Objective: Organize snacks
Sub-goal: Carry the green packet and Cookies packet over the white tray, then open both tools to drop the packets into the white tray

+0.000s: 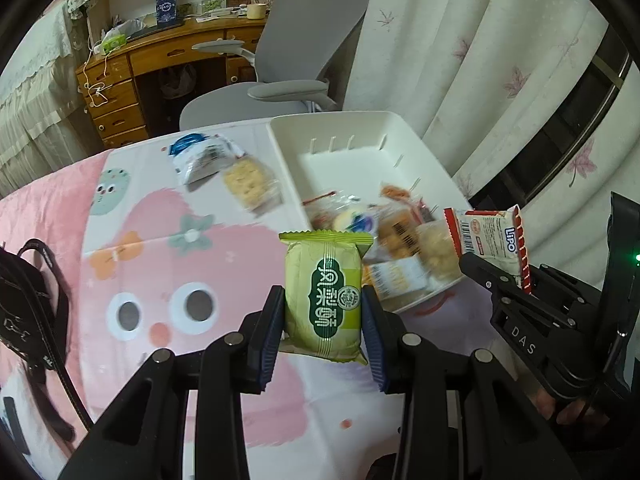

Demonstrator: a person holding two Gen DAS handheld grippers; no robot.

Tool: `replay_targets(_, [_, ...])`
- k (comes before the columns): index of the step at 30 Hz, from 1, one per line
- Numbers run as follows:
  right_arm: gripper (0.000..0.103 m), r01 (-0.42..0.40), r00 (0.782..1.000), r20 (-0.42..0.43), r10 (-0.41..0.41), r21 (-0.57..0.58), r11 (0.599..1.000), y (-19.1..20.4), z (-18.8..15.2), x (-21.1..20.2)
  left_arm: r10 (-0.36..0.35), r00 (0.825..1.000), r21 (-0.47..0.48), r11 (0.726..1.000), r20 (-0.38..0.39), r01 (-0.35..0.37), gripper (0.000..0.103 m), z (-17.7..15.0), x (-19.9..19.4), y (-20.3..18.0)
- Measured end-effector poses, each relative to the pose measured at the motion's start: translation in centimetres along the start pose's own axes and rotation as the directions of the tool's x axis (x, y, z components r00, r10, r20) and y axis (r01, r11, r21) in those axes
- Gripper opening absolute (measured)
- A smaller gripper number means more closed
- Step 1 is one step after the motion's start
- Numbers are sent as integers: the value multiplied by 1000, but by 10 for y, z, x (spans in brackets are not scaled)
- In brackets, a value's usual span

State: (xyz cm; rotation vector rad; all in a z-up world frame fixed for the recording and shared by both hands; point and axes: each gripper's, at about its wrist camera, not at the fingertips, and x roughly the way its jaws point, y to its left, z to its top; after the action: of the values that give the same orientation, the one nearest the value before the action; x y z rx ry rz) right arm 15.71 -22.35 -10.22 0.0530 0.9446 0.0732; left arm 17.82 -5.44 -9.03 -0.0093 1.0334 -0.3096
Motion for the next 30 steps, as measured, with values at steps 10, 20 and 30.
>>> replay_targets(10, [14, -16, 1000, 23, 17, -37, 999, -54, 28, 12, -20, 999, 3, 1000, 27, 20, 36, 29, 27, -60])
replay_targets(20, [15, -30, 999, 39, 32, -59, 998, -89, 50, 34, -16, 999, -16, 1000, 33, 17, 40, 57, 53, -89])
replay_targets(30, [42, -93, 996, -20, 92, -60, 994, -90, 46, 50, -26, 1000, -82, 996, 10, 26, 56, 60, 55, -80])
